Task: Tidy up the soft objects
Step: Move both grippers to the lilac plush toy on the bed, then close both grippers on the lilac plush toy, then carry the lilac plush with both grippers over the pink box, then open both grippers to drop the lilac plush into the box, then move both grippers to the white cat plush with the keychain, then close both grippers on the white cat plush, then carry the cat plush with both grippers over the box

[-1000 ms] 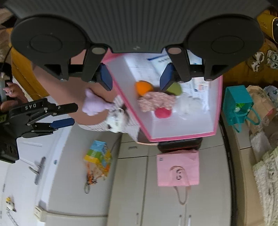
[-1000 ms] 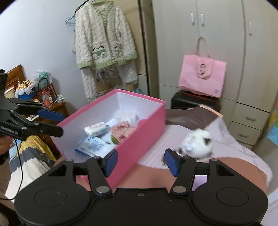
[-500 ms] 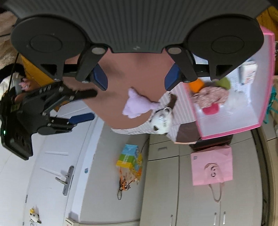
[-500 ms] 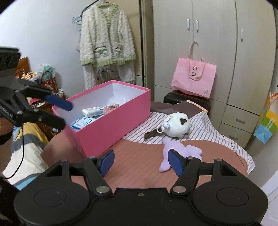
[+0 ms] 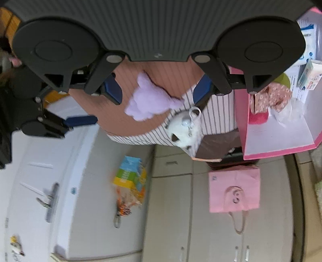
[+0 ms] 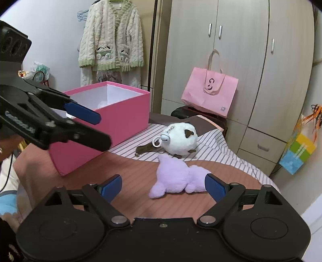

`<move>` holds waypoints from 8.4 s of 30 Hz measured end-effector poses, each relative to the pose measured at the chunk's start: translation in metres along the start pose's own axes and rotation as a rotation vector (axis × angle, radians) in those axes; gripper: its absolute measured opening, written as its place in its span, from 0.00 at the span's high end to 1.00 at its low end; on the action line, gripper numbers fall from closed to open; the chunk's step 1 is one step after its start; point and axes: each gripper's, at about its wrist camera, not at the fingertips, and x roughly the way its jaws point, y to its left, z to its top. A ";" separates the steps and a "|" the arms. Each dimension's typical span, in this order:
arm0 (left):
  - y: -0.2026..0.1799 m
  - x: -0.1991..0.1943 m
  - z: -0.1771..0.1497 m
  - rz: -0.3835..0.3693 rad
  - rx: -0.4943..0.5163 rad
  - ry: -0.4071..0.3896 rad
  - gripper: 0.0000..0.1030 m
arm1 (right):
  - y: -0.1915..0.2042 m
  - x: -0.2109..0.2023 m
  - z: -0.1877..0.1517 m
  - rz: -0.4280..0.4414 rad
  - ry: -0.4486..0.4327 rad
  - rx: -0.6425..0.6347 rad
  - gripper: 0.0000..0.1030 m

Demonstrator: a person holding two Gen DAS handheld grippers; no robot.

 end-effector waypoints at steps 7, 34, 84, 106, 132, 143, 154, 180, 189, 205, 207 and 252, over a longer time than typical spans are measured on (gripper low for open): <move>-0.005 0.058 0.007 0.043 -0.083 0.028 0.25 | -0.016 0.040 -0.008 -0.001 -0.064 -0.051 0.11; -0.004 0.123 -0.024 -0.013 -0.241 0.128 0.62 | -0.038 0.119 -0.019 0.040 0.129 0.074 0.05; 0.031 -0.143 -0.054 -0.190 -0.035 0.236 0.64 | 0.170 -0.031 0.022 0.096 0.131 0.003 0.14; 0.185 -0.115 0.003 -0.075 -0.226 0.057 0.62 | 0.177 0.083 0.138 0.258 -0.006 -0.030 0.10; 0.206 -0.094 0.014 0.096 -0.152 0.073 0.40 | 0.139 0.132 0.145 0.341 0.132 -0.094 0.08; 0.174 -0.096 0.009 0.089 -0.153 0.102 0.38 | 0.143 0.113 0.135 0.335 0.098 -0.116 0.02; 0.119 -0.105 0.027 0.058 -0.078 0.075 0.38 | 0.087 0.025 0.099 0.233 -0.017 -0.075 0.02; 0.010 0.034 0.035 0.099 -0.197 -0.035 0.40 | -0.015 0.049 0.040 0.136 -0.057 -0.085 0.08; 0.032 0.115 0.036 0.171 -0.330 0.030 0.42 | -0.056 0.121 0.034 0.209 -0.055 -0.057 0.08; 0.049 0.159 0.035 0.264 -0.389 0.073 0.58 | -0.058 0.189 0.033 0.287 0.066 -0.046 0.29; 0.046 0.158 0.034 0.261 -0.372 0.076 0.59 | -0.064 0.187 0.032 0.281 0.060 -0.010 0.38; -0.018 -0.042 -0.053 -0.019 -0.037 0.061 0.59 | 0.101 0.008 -0.023 -0.047 -0.017 0.118 0.40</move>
